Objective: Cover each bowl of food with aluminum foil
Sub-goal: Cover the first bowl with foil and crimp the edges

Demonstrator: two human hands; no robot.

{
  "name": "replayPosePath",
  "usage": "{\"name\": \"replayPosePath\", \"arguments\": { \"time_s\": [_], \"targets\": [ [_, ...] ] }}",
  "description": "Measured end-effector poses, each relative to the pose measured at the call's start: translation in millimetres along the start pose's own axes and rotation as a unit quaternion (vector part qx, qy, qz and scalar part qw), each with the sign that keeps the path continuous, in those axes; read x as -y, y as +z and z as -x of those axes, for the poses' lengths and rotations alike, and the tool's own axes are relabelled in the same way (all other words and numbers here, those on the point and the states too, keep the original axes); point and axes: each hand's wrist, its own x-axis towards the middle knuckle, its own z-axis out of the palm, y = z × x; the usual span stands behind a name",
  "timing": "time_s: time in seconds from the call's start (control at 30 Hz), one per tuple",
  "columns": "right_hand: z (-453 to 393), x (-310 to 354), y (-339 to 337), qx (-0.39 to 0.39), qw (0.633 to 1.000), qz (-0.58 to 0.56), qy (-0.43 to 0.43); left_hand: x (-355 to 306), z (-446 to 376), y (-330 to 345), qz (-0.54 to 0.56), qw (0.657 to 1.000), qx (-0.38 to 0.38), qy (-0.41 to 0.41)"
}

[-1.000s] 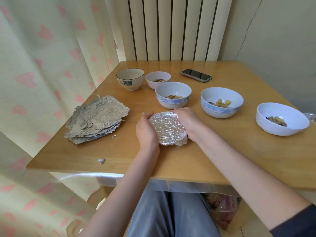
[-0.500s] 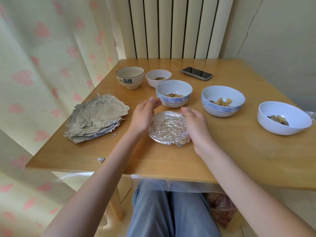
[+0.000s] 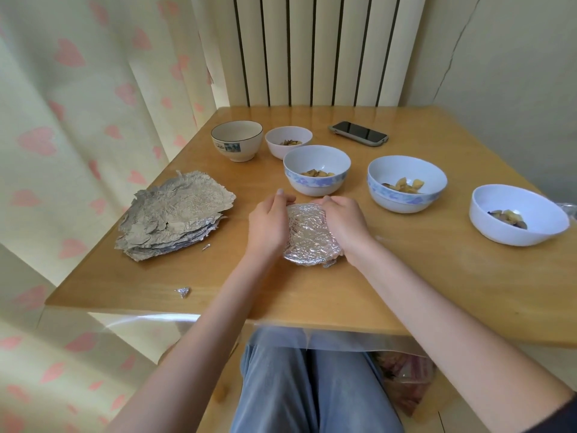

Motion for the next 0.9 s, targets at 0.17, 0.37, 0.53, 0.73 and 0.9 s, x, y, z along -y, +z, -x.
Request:
{"name": "replayPosePath", "arguments": {
  "time_s": [0.17,0.37,0.53,0.73,0.9],
  "targets": [
    [12.8,5.0,-29.4,-0.054,0.998,-0.029,0.009,3.6,-1.6,-13.8,0.042,0.999,0.0,-0.022],
    [38.2,-1.9,-0.2,-0.114,0.986,-0.118,-0.014,-5.6,-12.6,-9.6,0.04,0.991,0.129,-0.007],
    [29.9,-5.6,13.6,-0.12,0.989,-0.088,-0.018,-3.6,-10.5,-6.7,0.016,0.994,0.11,-0.015],
    [22.7,-3.1,8.7,-0.095,0.991,-0.097,0.008,0.7,-3.4,-3.0,0.035,0.997,0.043,-0.053],
    [12.9,3.5,-7.3,-0.008,0.996,-0.083,0.038,1.9,3.2,-10.9,0.01,0.999,-0.003,-0.04]
  ]
}}
